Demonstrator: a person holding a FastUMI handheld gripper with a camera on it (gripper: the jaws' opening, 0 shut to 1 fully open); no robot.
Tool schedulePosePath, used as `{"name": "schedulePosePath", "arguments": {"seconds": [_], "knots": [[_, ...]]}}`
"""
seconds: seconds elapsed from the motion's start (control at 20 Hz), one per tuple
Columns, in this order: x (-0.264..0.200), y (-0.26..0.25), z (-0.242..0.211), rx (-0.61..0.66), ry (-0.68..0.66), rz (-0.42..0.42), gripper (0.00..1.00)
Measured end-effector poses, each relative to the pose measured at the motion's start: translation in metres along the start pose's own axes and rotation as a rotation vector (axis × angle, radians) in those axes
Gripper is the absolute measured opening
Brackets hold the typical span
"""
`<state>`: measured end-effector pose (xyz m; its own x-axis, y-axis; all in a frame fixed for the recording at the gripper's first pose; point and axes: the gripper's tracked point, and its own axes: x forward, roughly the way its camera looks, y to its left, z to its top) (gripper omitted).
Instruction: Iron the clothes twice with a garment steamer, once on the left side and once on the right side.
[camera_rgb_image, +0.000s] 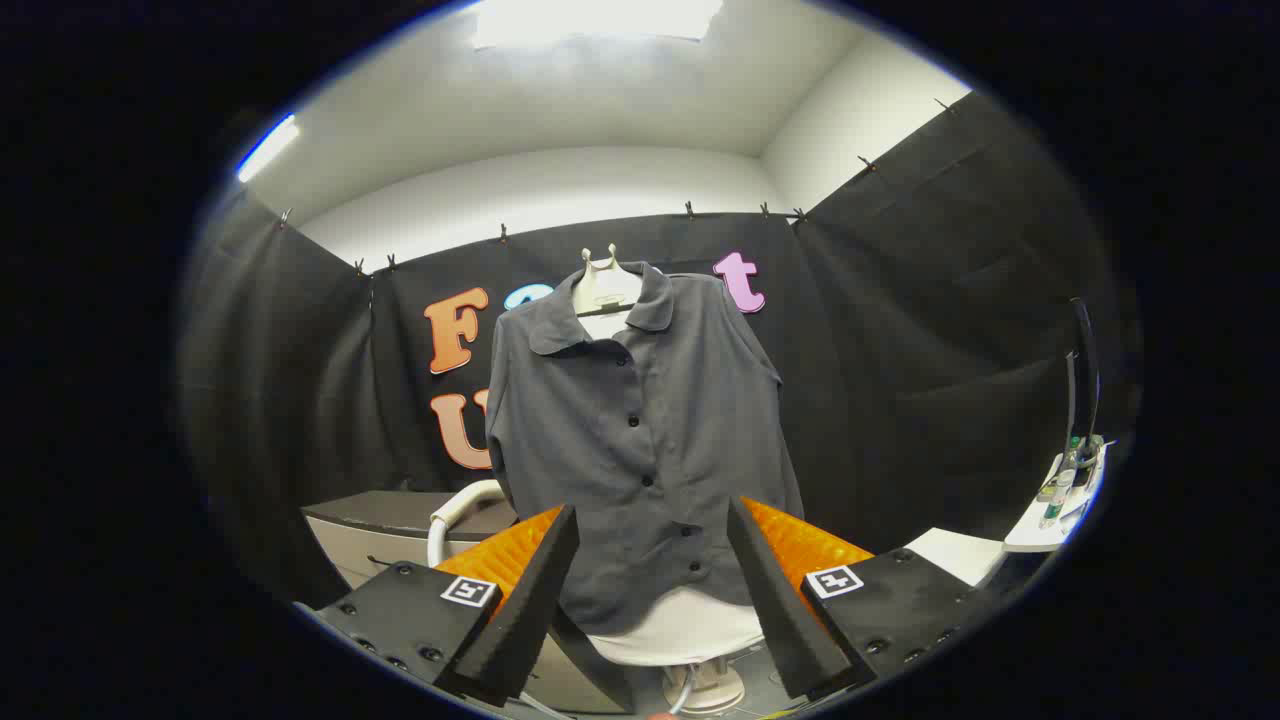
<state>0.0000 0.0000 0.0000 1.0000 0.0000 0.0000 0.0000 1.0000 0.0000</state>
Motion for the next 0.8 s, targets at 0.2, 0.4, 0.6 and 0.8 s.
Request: {"name": "schedulePosePath", "arguments": {"seconds": [0.2,0.4,0.6,0.8], "knots": [[-0.002,0.003,0.004,-0.019,-0.018,0.008,0.96],[0.002,0.009,-0.001,-0.038,-0.014,0.017,0.96],[0.003,0.012,-0.006,-0.037,-0.004,0.027,0.96],[0.001,0.013,-0.006,-0.034,-0.002,0.027,0.96]]}}
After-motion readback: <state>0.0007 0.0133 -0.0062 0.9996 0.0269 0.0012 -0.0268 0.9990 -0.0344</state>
